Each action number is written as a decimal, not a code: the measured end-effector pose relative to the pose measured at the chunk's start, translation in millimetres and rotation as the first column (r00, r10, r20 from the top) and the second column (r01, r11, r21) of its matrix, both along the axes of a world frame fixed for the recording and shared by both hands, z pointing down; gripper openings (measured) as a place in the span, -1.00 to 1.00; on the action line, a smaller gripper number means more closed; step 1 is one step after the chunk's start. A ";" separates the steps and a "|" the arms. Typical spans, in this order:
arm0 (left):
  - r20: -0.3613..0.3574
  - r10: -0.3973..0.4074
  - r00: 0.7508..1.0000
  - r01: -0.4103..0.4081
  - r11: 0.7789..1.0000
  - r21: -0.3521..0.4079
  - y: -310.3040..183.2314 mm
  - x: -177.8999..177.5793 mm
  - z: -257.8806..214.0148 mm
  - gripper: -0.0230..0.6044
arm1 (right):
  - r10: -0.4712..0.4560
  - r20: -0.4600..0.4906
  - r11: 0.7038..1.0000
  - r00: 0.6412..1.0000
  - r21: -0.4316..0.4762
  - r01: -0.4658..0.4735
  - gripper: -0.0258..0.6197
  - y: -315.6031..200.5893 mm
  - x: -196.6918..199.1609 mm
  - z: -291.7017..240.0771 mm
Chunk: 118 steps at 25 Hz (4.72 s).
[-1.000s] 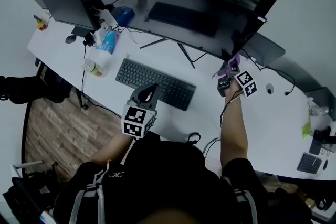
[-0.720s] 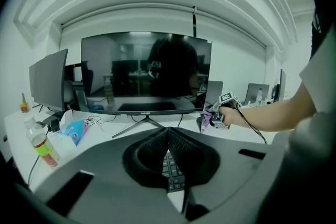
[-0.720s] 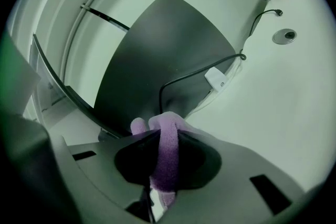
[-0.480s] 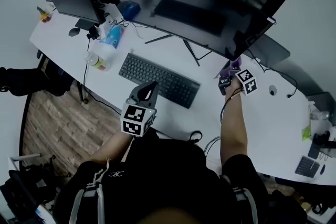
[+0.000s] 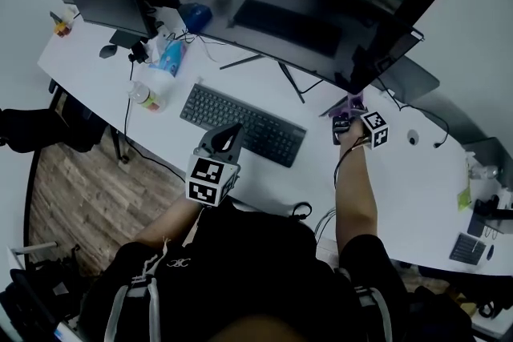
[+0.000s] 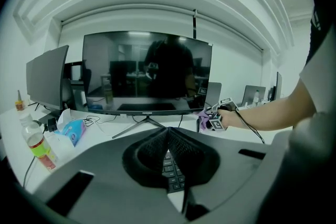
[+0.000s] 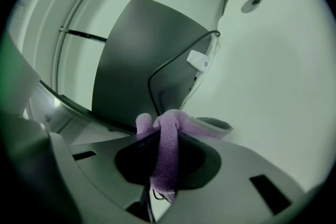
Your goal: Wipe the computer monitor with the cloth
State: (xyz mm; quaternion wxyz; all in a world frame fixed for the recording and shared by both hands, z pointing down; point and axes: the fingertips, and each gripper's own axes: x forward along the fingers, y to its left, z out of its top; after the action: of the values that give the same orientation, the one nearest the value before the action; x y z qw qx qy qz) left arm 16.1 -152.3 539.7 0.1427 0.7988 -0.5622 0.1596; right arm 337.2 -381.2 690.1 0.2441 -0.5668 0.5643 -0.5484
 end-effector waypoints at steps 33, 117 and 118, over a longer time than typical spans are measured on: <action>-0.071 0.070 0.995 -0.067 0.997 0.034 -74.2 -141.0 -12.3 -0.88 | -0.192 -0.187 0.981 0.964 -0.061 0.183 -0.67 -14.2 -186.0 -12.2; -0.145 -0.073 0.987 0.099 0.978 0.182 -100.9 -432.8 -80.6 -0.88 | -0.596 -0.633 0.701 0.495 -0.108 0.705 -0.66 -72.3 -674.7 -32.4; -0.146 -0.071 0.987 0.097 0.979 0.181 -101.2 -432.9 -80.4 -0.88 | -0.597 -0.631 0.700 0.496 -0.108 0.706 -0.66 -72.5 -677.1 -33.1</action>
State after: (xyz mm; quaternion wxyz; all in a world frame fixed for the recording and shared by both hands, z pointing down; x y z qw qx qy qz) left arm -416.8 -253.4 459.3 0.1121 0.7934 -0.5967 0.0438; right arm -339.9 -453.7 657.0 -0.1370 -0.4354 0.8261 -0.3306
